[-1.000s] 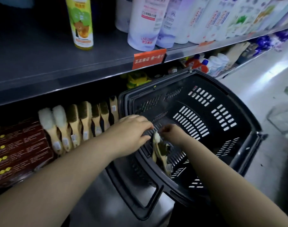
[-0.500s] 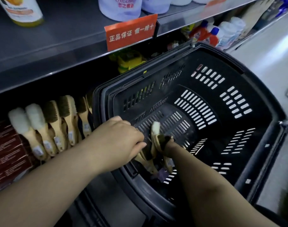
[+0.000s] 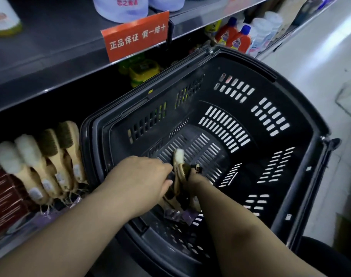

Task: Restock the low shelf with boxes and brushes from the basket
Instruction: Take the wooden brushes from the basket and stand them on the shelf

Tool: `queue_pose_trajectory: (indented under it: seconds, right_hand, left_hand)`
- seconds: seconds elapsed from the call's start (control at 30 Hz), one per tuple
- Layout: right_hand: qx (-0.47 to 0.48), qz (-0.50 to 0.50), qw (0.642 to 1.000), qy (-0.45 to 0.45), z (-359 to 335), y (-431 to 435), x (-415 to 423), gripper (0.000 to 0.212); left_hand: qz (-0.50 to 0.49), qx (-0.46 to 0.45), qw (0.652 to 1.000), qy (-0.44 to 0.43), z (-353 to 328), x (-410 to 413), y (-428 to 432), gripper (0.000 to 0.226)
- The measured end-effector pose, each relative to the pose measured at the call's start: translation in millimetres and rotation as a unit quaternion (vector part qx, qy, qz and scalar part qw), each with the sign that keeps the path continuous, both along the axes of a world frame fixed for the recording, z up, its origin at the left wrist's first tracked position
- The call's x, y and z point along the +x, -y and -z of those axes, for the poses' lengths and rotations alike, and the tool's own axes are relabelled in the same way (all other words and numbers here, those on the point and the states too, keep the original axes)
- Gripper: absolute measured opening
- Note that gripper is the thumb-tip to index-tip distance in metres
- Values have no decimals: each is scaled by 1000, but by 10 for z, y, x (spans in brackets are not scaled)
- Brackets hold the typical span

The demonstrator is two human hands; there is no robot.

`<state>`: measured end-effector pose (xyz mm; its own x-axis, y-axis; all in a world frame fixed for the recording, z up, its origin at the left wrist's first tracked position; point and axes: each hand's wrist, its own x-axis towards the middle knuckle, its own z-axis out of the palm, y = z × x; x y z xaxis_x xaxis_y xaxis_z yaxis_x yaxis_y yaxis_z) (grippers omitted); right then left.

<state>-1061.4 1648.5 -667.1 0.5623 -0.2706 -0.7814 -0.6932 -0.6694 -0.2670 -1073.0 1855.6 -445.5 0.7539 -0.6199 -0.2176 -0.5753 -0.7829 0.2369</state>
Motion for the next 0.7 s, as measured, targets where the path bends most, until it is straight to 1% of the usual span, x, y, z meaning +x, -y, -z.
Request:
queue_pose_trajectory:
  seconds: [0.03, 0.07, 0.1, 0.13, 0.17, 0.2, 0.23, 0.27, 0.3, 0.33, 0.4, 0.43, 0.47, 0.53, 0.57, 0.6, 0.63, 0.7]
  right_hand:
    - [21, -55, 998, 16, -37, -28, 67, 57]
    - [44, 26, 999, -3, -125, -47, 140, 63]
    - [84, 65, 994, -19, -245, -82, 203, 68]
    - [103, 13, 994, -35, -441, -105, 261, 68]
    - [149, 26, 986, -66, -604, -125, 333, 61]
    - [196, 58, 976, -78, -739, -124, 398, 50]
    - [226, 65, 969, -80, -863, -133, 465, 38]
    - [243, 58, 966, -65, -1023, -143, 520, 28]
    - [275, 53, 959, -42, -1192, -168, 561, 23]
    - [322, 54, 945, -25, -1343, -179, 596, 22]
    - [446, 63, 892, -12, -1655, -227, 614, 22]
    - [498, 58, 865, 0, -1798, -259, 595, 22]
    - [532, 51, 845, 12, -1924, -303, 575, 23]
    - [573, 40, 818, 31, -2099, -411, 544, 24]
    - [581, 30, 812, 44, -2137, -461, 533, 25]
    - [585, 22, 809, 56, -2152, -513, 527, 25]
    - [580, 10, 811, 68, -2151, -551, 525, 25]
    - [570, -11, 817, 89, -2149, -595, 515, 34]
  left_hand:
    - [-2, -2, 1000, -1, 10, -4, -7, 26]
    - [-5, -6, 1000, -3, 13, -5, -16, 28]
    - [-10, -12, 1000, -5, 9, -4, -26, 29]
    - [-17, -20, 1000, -10, -4, 1, -30, 30]
    - [-29, -30, 999, -17, -15, 9, -33, 30]
    - [-45, -42, 998, -26, -22, 21, -29, 30]
    - [-64, -59, 996, -36, -29, 34, -21, 31]
    - [-86, -81, 992, -44, -37, 49, -7, 31]
    - [-113, -108, 986, -48, -45, 65, 6, 33]
    - [-146, -140, 978, -56, -53, 86, 14, 36]
    - [-223, -209, 947, -95, -71, 138, 6, 48]
    - [-258, -247, 924, -138, -82, 164, -4, 52]
    - [-285, -290, 892, -198, -96, 182, -16, 53]
    - [-310, -382, 809, -321, -126, 193, -30, 46]
    - [-315, -420, 770, -363, -152, 179, -34, 44]
    - [-319, -444, 744, -384, -171, 163, -38, 43]
    - [-325, -457, 734, -383, -180, 151, -42, 43]
    - [-347, -463, 734, -355, -193, 139, -47, 49]
